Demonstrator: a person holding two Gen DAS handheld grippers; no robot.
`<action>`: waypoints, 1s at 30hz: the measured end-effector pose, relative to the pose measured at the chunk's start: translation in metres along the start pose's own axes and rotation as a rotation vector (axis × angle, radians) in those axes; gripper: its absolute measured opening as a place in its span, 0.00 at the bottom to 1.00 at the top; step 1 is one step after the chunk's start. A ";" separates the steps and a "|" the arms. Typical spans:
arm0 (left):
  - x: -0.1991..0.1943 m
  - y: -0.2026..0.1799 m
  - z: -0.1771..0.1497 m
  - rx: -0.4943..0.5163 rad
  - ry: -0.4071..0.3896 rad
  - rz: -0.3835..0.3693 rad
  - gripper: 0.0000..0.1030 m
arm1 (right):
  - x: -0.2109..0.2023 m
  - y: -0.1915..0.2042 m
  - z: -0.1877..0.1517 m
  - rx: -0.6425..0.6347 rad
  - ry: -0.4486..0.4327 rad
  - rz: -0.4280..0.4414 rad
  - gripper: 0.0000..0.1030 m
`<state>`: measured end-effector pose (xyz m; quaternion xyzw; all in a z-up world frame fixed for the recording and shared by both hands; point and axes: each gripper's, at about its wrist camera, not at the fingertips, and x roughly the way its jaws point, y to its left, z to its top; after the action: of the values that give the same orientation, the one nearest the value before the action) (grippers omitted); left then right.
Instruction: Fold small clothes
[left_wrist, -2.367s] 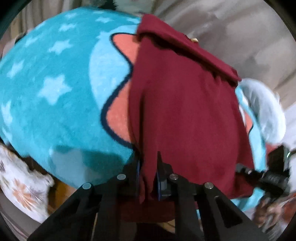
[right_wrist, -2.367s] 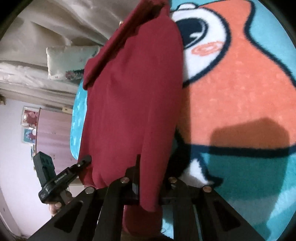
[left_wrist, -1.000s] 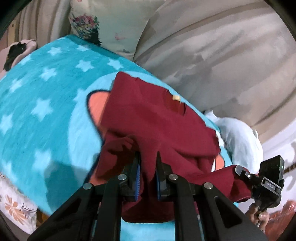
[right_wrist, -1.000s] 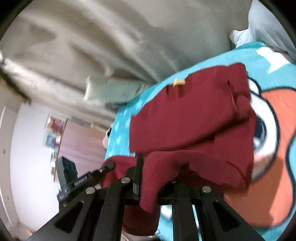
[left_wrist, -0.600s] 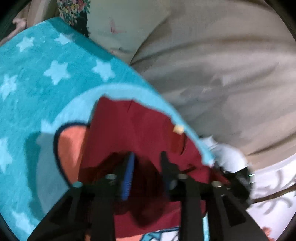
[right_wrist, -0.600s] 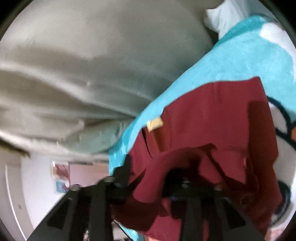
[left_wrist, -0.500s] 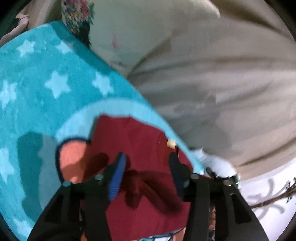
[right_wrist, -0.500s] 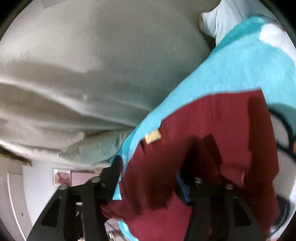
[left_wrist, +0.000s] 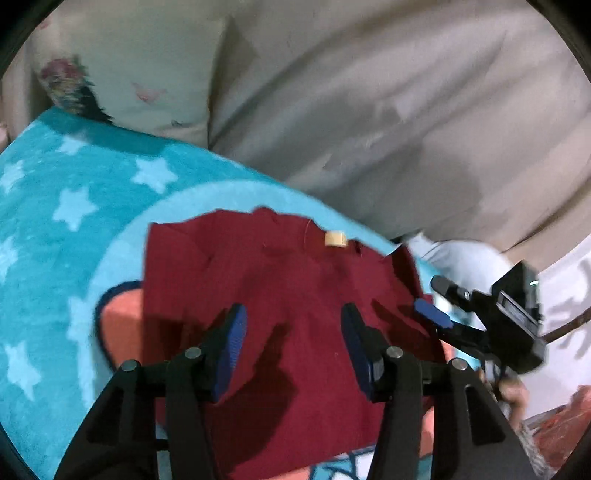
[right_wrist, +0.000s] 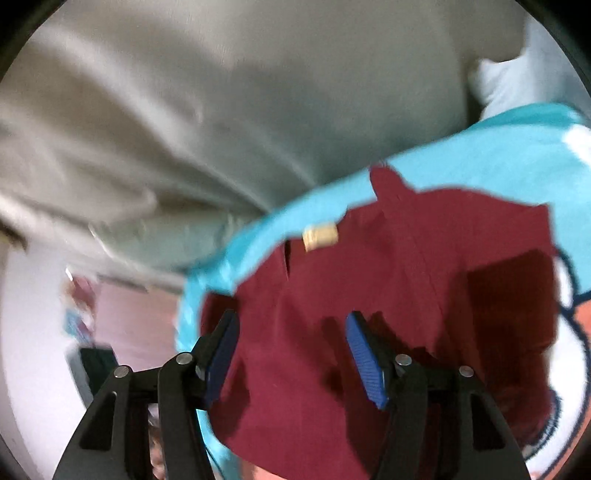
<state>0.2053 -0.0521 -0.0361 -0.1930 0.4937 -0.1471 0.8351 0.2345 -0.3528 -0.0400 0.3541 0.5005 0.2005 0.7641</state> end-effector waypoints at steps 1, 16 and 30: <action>0.010 0.002 0.002 -0.003 0.001 0.036 0.50 | 0.007 -0.001 0.000 -0.008 0.010 -0.033 0.63; -0.004 0.086 0.013 -0.228 0.022 0.014 0.45 | -0.090 -0.072 0.003 0.082 -0.173 -0.259 0.66; -0.028 0.079 -0.071 -0.108 0.136 -0.033 0.57 | -0.052 -0.087 -0.075 0.063 -0.062 -0.246 0.74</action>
<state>0.1334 0.0175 -0.0824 -0.2353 0.5532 -0.1466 0.7856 0.1405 -0.4204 -0.0908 0.3199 0.5225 0.0786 0.7864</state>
